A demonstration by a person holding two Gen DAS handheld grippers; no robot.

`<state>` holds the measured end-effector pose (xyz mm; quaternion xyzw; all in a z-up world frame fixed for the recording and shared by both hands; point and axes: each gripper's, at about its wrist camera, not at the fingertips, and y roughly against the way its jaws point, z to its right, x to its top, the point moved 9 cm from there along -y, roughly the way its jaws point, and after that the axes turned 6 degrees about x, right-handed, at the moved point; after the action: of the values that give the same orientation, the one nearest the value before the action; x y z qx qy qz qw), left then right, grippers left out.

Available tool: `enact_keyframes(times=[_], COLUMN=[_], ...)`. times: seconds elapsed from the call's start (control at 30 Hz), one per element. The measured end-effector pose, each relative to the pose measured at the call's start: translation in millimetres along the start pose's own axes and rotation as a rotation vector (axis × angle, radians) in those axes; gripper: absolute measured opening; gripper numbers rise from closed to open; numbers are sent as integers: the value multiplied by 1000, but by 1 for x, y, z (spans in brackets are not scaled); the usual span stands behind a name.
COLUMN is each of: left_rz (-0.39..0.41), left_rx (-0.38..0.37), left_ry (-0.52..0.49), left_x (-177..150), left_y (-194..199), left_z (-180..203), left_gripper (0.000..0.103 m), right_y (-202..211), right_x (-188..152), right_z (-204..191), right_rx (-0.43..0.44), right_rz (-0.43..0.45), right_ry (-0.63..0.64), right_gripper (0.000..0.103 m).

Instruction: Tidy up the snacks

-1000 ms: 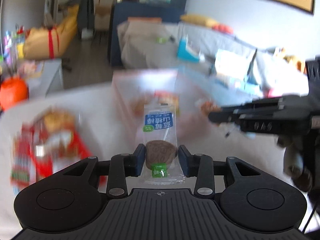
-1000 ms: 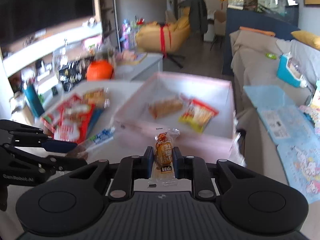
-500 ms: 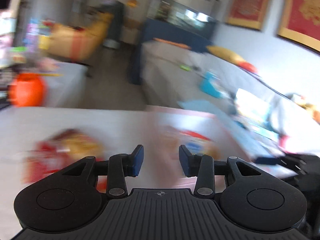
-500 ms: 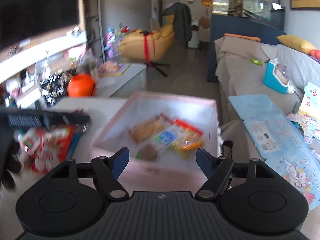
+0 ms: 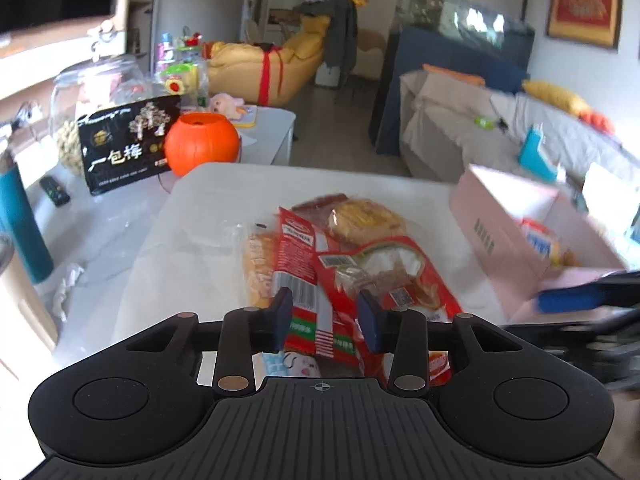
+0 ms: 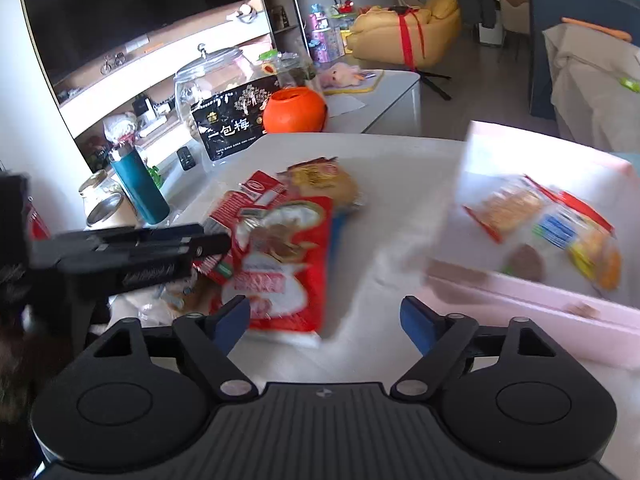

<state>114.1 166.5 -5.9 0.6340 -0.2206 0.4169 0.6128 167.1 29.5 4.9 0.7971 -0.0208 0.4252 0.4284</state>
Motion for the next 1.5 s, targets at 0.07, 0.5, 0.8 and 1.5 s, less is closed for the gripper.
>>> enact_keyframes(times=[0.07, 0.5, 0.8, 1.5], left_rz=[36, -6, -79, -32], left_rx=[10, -36, -157, -29], left_ry=[44, 93, -70, 54], left_x=[3, -13, -30, 46], left_y=[14, 36, 27, -31], left_z=[-17, -38, 31, 16], left_gripper=[42, 41, 41, 41], right_y=[-17, -75, 6, 51], right_x=[7, 0, -56, -97], right_z=[-6, -23, 25, 98], right_rx=[-7, -14, -3, -199], right_rz=[-14, -138, -163, 52], right_ry=[-11, -2, -71, -96], right_gripper=[84, 75, 48, 92])
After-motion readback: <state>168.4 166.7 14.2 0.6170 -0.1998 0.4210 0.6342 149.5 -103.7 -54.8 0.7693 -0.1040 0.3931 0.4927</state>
